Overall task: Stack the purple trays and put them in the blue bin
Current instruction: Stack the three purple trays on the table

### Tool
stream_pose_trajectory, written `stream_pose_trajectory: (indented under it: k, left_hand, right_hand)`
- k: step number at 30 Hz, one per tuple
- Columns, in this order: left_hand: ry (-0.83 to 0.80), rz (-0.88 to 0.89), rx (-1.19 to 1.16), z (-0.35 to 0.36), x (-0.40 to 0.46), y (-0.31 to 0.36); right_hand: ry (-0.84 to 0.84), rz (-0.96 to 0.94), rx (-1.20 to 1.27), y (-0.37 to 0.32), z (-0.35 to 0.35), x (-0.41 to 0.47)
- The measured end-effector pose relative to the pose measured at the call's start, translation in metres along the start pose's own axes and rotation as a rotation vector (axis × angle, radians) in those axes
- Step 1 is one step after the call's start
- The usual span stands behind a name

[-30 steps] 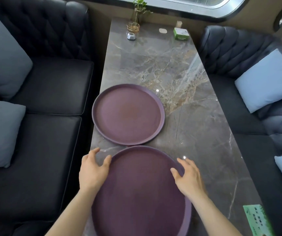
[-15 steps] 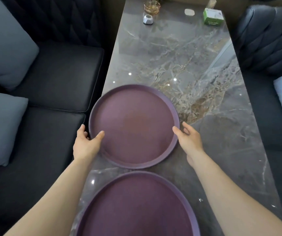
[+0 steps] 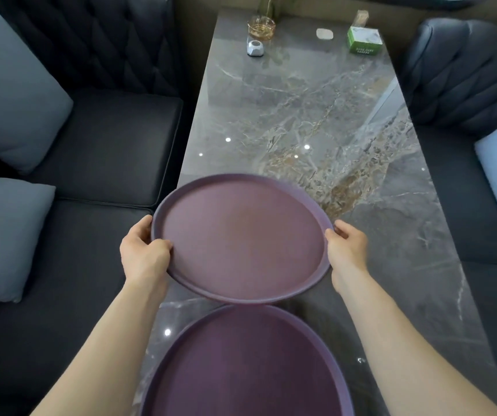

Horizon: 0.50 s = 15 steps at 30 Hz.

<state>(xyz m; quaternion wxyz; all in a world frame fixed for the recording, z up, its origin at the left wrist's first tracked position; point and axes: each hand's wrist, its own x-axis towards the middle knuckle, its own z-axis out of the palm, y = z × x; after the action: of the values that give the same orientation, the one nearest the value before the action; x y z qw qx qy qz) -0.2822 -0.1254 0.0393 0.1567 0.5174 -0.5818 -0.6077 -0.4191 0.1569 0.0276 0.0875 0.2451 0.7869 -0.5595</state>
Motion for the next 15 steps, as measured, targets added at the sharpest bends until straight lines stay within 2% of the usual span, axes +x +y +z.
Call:
stream_pose_trajectory:
  k: [7, 15]
  left_hand:
    - [-0.077, 0.067, 0.105, -0.06, -0.06, -0.034]
    - [-0.046, 0.179, 0.406, -0.127, -0.133, -0.085]
  right_hand:
    - [0.181, -0.018, 0.037, 0.045, -0.069, -0.089]
    - [0.316, -0.015, -0.248, 0.131, -0.125, -0.196]
